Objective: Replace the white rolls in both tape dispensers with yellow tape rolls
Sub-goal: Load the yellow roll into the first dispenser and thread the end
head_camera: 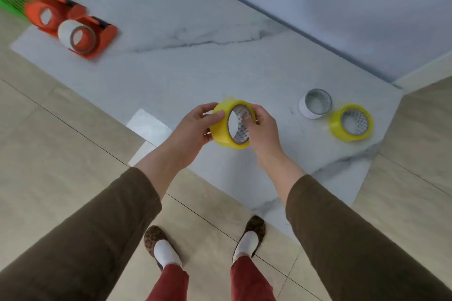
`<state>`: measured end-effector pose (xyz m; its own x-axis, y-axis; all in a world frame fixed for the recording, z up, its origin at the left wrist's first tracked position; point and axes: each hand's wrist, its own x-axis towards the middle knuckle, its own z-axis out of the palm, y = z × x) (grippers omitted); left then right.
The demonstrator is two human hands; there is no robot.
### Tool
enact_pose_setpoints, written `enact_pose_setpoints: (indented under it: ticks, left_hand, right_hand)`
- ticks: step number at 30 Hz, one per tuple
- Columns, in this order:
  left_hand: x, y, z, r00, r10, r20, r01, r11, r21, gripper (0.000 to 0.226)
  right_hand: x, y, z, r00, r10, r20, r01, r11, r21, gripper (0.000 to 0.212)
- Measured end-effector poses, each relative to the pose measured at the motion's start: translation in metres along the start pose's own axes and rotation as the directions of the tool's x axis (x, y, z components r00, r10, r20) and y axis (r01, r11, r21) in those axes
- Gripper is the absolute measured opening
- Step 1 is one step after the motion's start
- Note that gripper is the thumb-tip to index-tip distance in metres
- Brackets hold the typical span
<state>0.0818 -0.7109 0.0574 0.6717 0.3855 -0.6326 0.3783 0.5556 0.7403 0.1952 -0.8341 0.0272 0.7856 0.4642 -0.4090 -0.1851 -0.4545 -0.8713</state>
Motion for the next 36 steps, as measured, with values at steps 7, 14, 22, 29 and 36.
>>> enact_pose_setpoints:
  ticks: [7,14,22,29,36]
  left_hand:
    - [-0.039,-0.001,-0.089,0.997,-0.054,0.060,0.063,0.985,-0.158,0.040]
    - [-0.059,0.006,-0.178,0.999,-0.014,-0.051,0.004,0.979,-0.203,0.024]
    - [-0.046,0.019,-0.241,0.985,0.005,-0.172,-0.040,0.979,-0.200,0.038]
    - [-0.026,0.050,-0.296,0.981,0.005,-0.193,-0.041,0.982,-0.185,0.040]
    - [-0.006,0.092,-0.357,0.974,0.024,-0.226,-0.072,0.975,-0.208,0.039]
  right_hand:
    - [-0.038,-0.018,0.097,0.996,0.090,0.015,-0.091,0.990,0.104,0.027]
    - [-0.077,-0.044,0.185,0.988,0.141,-0.064,-0.129,0.978,0.167,0.034]
    - [-0.078,-0.066,0.262,0.975,0.167,0.148,-0.195,0.961,0.195,0.022]
    - [-0.050,-0.093,0.318,0.975,0.149,0.163,-0.184,0.958,0.220,0.026]
    - [-0.022,-0.131,0.382,0.967,0.159,0.199,-0.207,0.946,0.249,0.020]
